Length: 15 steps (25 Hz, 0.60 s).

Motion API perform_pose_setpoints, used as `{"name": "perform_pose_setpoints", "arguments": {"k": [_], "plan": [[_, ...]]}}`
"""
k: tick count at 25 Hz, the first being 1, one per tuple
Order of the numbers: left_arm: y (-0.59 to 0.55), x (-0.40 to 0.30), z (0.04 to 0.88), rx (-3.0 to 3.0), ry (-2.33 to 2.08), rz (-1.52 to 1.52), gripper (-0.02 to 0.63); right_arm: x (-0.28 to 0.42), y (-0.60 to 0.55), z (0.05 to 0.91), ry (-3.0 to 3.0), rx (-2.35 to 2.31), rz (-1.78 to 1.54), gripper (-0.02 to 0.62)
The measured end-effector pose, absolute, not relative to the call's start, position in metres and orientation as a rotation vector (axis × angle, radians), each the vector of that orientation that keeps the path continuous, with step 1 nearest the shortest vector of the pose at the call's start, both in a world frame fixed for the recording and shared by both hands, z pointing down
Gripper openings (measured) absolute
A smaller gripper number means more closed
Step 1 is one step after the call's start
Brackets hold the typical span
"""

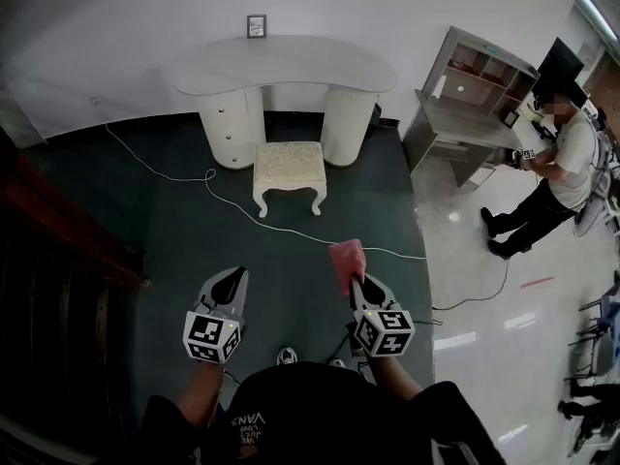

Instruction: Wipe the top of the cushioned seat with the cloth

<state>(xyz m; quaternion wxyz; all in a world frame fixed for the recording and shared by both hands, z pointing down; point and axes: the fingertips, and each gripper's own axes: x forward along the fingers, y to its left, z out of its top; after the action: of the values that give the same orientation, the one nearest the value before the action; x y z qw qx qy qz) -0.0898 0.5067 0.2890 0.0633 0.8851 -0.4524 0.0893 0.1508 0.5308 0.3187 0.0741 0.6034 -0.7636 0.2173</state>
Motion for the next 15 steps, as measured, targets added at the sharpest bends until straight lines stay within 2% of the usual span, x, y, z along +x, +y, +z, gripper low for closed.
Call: {"name": "perform_pose_setpoints", "arguments": {"k": [15], "plan": [[0.485,-0.100,0.294,2.670,-1.326,0.252,0.020,0.139,0.507,0.316,-2.320,1.840,0.661,0.034]]}}
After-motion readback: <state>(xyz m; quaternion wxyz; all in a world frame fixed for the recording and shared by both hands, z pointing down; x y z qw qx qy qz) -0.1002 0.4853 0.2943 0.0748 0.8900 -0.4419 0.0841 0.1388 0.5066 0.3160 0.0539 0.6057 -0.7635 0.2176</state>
